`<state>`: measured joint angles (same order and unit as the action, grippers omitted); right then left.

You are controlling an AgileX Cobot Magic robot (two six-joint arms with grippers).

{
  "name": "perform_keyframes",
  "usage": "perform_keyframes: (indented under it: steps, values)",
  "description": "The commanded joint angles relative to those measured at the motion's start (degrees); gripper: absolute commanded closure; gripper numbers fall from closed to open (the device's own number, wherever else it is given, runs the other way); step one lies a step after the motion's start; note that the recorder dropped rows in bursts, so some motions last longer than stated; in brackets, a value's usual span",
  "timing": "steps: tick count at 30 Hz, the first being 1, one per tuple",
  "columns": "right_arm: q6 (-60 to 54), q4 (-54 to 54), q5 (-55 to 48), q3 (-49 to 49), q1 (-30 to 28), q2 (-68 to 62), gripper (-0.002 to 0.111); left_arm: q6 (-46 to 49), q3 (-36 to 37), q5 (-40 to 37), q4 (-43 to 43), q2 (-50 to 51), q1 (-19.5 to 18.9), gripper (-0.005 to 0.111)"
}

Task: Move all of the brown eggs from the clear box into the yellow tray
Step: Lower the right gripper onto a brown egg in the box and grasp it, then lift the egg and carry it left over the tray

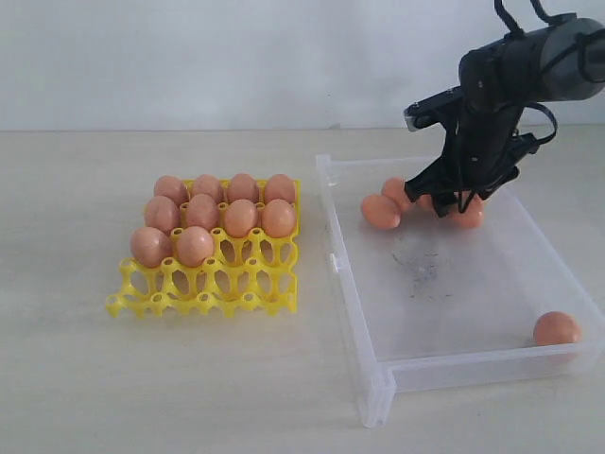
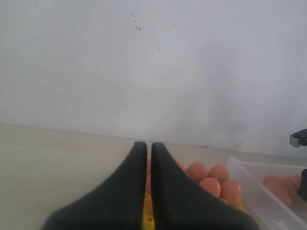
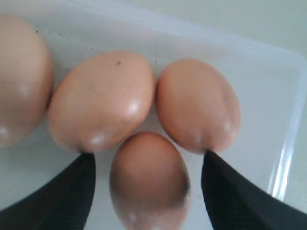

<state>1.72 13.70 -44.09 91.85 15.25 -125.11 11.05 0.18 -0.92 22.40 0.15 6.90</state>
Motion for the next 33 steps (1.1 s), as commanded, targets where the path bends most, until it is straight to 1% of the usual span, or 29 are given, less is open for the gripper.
perform_keyframes:
  steps: [1, 5, 8, 10, 11, 13, 19, 23, 25, 30, 33]
  values:
    - [1.1, 0.3, 0.4, 0.4, -0.4, -1.3, 0.05, -0.4, -0.2, 0.9, 0.5, -0.2, 0.3, 0.103]
    - [1.1, 0.3, 0.5, 0.4, -0.4, -1.4, 0.052, -0.4, -0.2, 0.9, 0.5, -0.2, 0.3, 0.103]
    - [1.1, 0.3, 0.6, 0.4, -0.4, -1.4, 0.062, -0.4, -0.2, 0.9, 0.5, -0.2, 0.3, 0.103]
    - [0.8, 0.3, 0.5, 0.4, -0.4, -1.4, 0.076, -0.4, -0.2, 0.9, 0.5, -0.2, 0.3, 0.103]
    - [0.5, 0.3, 0.2, 0.4, -0.4, -1.4, 0.084, -0.4, -0.2, 0.9, 0.5, -0.2, 0.3, 0.103]
    - [-0.7, 0.3, -0.7, 0.4, -0.4, -1.4, 0.107, -0.4, -0.2, 0.9, 0.5, -0.2, 0.3, 0.103]
    - [1.6, -0.1, -0.2, 0.4, -0.4, -0.2, 0.108, -0.4, -0.2, 0.9, 0.5, -0.2, 0.3, 0.103]
    - [1.8, -4.1, 5.5, -2.7, -0.4, 3.2, 0.108, -0.4, -0.2, 0.9, 0.5, -0.2, 0.3, 0.103]
    - [1.8, -7.2, 11.3, -5.6, -0.4, 5.5, 0.108, -0.4, -0.2, 0.9, 0.5, -0.2, 0.3, 0.103]
    - [0.7, -14.3, 30.9, -16.4, 0.0, 13.1, 0.108, -0.4, -0.2, 0.9, 0.5, -0.2, 0.3, 0.103]
    - [0.7, -14.7, 42.3, -22.9, 1.5, 17.4, 0.108, -0.4, -0.2, 0.9, 0.5, -0.2, 0.3, 0.103]
